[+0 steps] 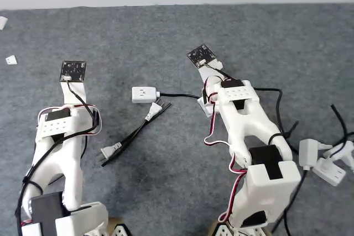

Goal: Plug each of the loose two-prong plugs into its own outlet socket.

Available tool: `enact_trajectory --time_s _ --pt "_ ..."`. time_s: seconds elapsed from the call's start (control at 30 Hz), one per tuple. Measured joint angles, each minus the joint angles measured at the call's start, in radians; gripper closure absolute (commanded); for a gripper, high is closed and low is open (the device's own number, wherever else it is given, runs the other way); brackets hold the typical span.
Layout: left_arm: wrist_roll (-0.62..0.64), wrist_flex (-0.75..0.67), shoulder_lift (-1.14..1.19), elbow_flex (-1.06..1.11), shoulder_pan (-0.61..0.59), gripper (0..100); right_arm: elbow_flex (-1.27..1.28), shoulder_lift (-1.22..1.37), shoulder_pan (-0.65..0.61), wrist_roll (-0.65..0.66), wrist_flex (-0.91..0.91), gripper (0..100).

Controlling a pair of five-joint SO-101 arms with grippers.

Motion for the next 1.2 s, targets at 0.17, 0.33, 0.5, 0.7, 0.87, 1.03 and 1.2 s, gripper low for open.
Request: enact_trajectory --time_s 0.17,0.33,0.5,0.7,0.87,1.03,1.2 --pt "0.0 0.0 0.003 0.0 0.002 89 0.0 0.0 -0.002 0.0 0.049 93.8" --pt "0.0 0.0 0.003 0.0 0.002 89 0.0 0.0 -0.002 0.0 0.058 97.6" --pt "0.0 0.0 0.003 0.0 0.002 89 0.0 0.0 0.002 0.0 0.058 99.1" --pt "0.0 0.0 0.003 0.0 0.002 89 0.0 0.0 0.002 0.0 0.069 99.1" --pt "0.0 0.0 0.003 0.0 0.002 89 -0.014 -0.035 -0.005 -0.028 0.203 99.1" --pt "0.0 -0.021 0.003 0.0 0.002 89 0.003 -0.23 -0.006 -0.064 0.301 99.1" --pt "0.0 -0.025 0.003 0.0 0.002 89 0.124 -0.466 -0.028 -0.074 0.334 99.1"
